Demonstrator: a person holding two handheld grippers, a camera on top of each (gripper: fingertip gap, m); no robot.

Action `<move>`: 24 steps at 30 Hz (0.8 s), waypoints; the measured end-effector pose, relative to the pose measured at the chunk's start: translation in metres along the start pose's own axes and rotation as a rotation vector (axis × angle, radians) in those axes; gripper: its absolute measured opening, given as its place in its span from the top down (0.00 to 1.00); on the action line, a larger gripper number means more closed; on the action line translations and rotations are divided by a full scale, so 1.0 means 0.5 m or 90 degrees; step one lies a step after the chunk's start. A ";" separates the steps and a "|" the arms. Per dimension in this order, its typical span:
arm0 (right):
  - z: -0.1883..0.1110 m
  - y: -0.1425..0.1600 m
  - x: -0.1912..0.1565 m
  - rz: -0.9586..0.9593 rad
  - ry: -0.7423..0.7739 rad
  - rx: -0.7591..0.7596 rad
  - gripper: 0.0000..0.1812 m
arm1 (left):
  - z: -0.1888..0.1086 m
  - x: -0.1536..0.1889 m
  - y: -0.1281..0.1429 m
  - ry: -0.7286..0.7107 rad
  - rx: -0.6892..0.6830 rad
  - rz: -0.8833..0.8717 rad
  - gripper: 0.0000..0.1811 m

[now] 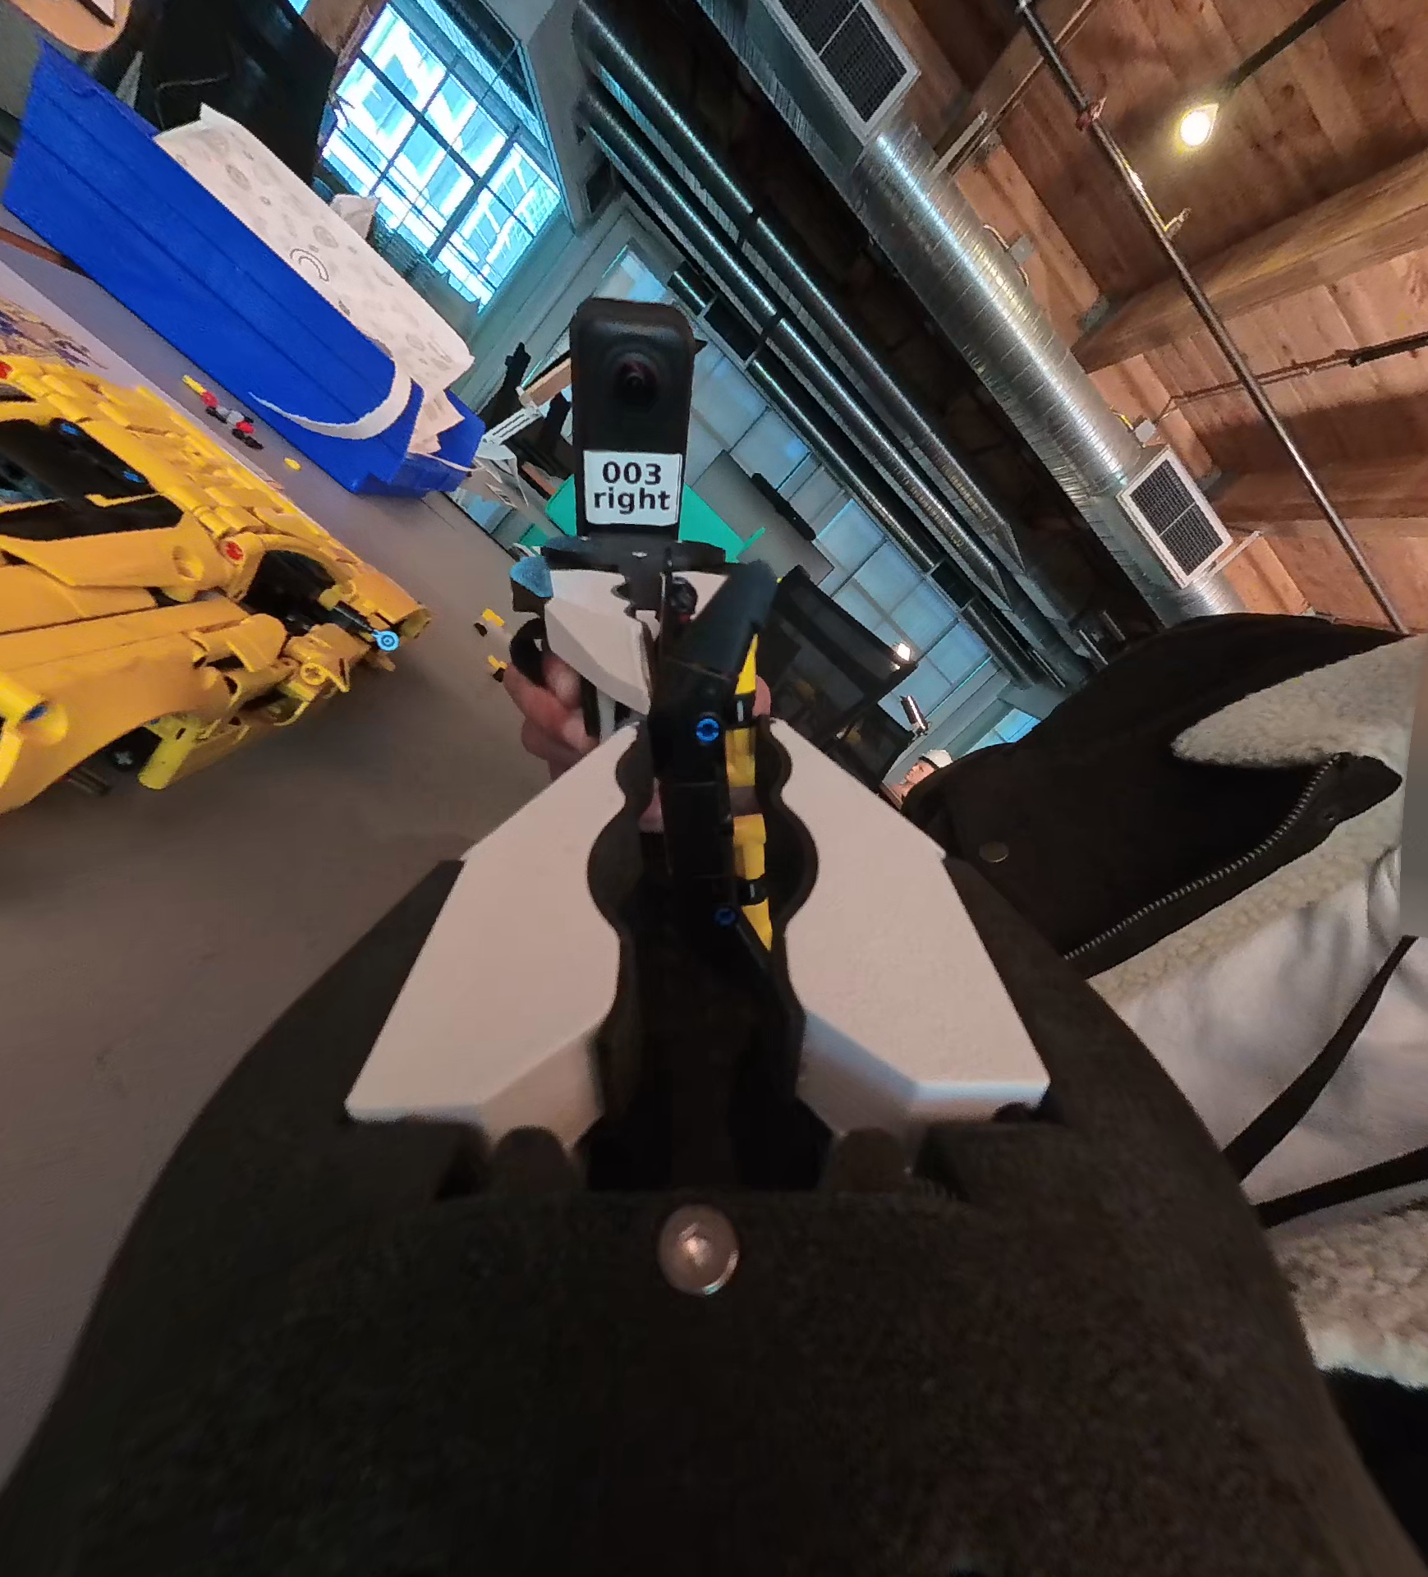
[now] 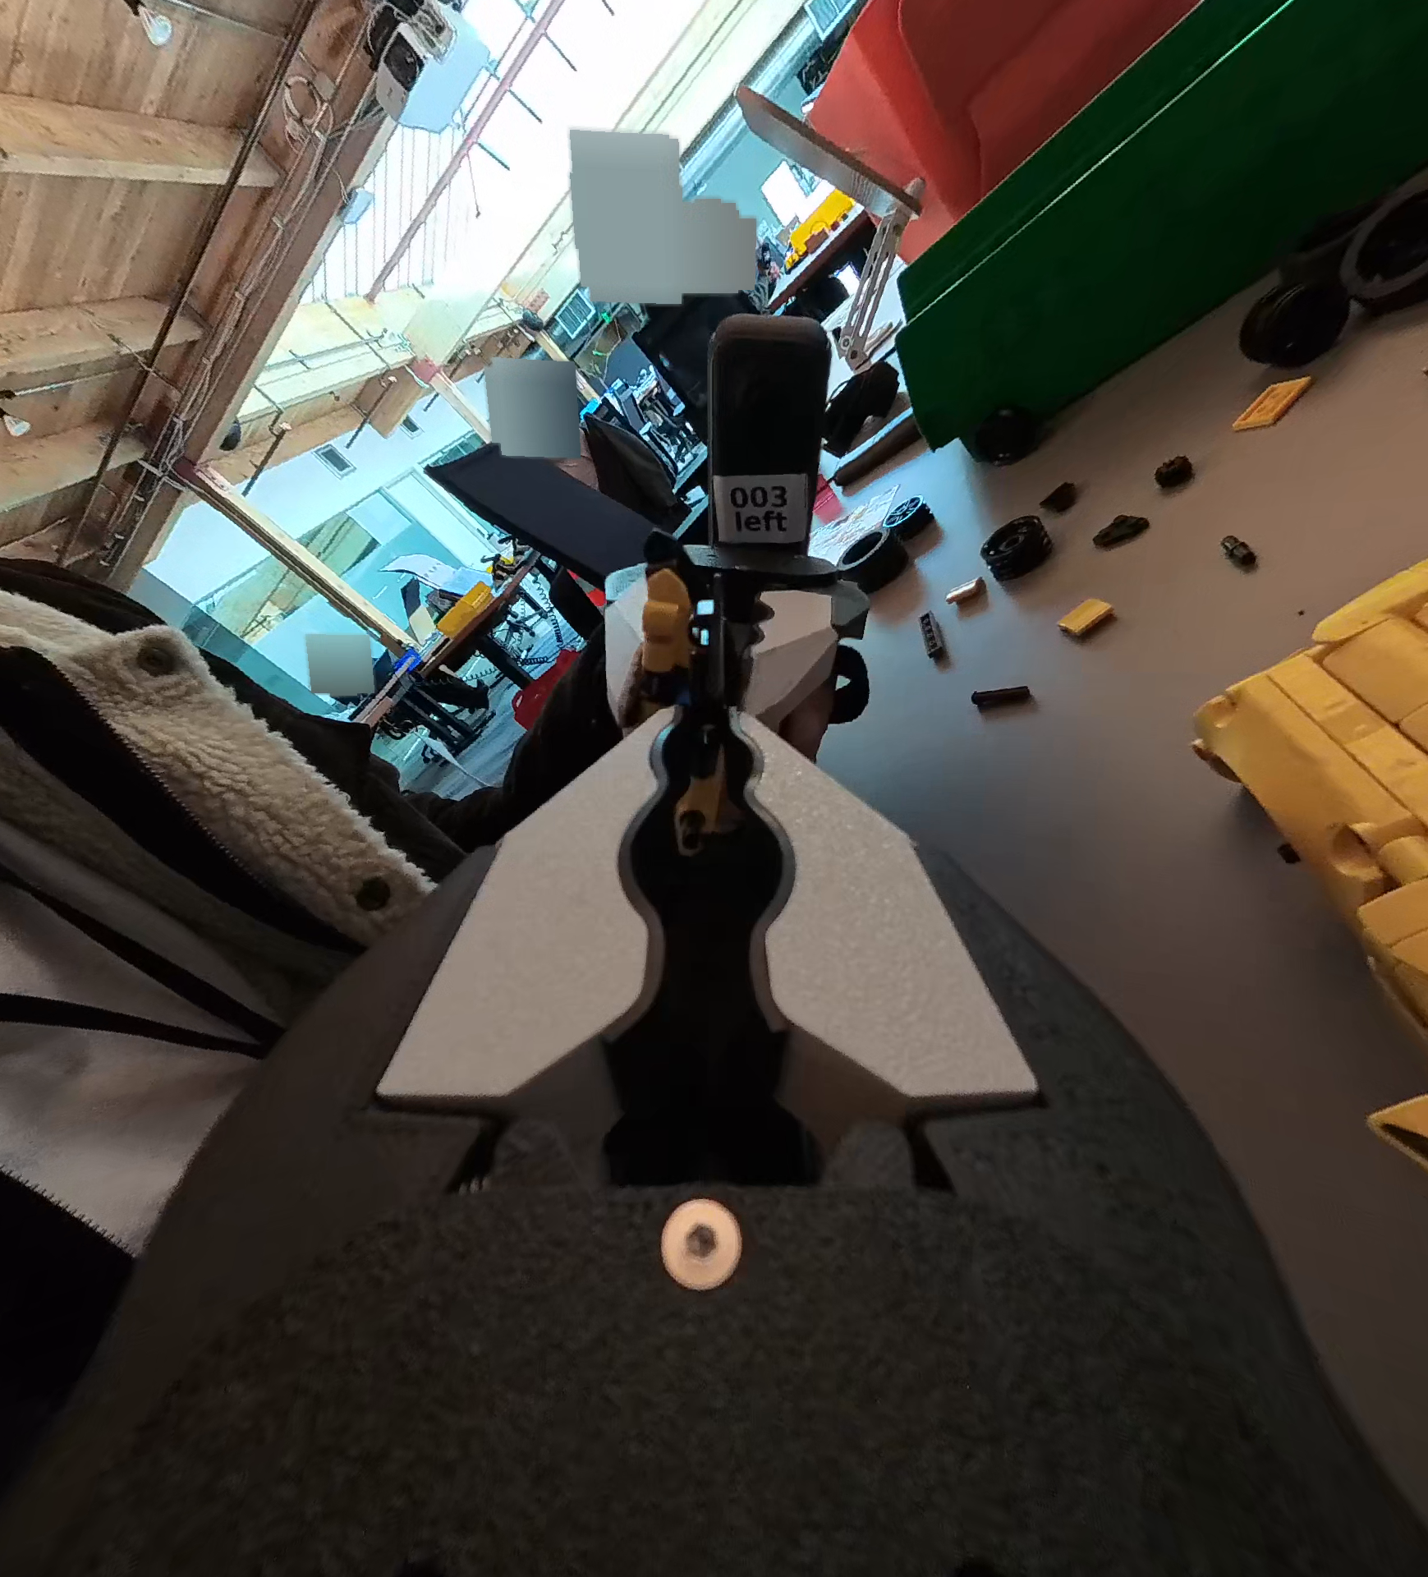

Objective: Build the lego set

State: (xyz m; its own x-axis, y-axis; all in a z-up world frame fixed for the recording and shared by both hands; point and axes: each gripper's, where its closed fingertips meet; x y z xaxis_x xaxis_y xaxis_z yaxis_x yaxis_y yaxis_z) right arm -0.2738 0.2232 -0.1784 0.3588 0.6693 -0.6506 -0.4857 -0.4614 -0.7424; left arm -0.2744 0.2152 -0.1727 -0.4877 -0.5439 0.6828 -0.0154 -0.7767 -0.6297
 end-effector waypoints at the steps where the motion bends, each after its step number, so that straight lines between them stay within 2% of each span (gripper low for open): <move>1: 0.001 -0.002 -0.002 0.001 -0.005 0.005 0.96 | -0.001 -0.001 -0.002 -0.002 0.002 -0.002 0.87; 8: 0.002 -0.004 -0.005 0.003 -0.011 0.008 0.96 | 0.000 -0.005 0.002 -0.009 -0.003 -0.003 0.87; 18: 0.002 0.000 0.010 -0.035 0.031 0.008 0.96 | -0.003 -0.018 0.002 -0.034 -0.003 -0.005 0.88; 22: 0.001 0.004 0.014 -0.151 0.070 -0.015 0.96 | -0.003 -0.019 0.004 -0.032 -0.007 -0.020 0.88; 24: 0.000 0.004 0.010 -0.135 0.059 -0.013 0.96 | -0.003 -0.018 0.007 -0.030 -0.010 -0.027 0.88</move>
State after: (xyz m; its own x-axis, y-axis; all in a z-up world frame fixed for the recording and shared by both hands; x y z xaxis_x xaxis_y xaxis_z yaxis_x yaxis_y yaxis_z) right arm -0.2730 0.2258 -0.1832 0.5235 0.6963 -0.4911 -0.3755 -0.3289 -0.8665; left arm -0.2714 0.2181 -0.1816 -0.4444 -0.5258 0.7253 -0.0490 -0.7941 -0.6058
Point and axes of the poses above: each gripper's, where its closed fingertips meet, z out along the fingers, y out of its underside, x = y × z across the jaws, and after that the axes turned 14 degrees about x, right-handed
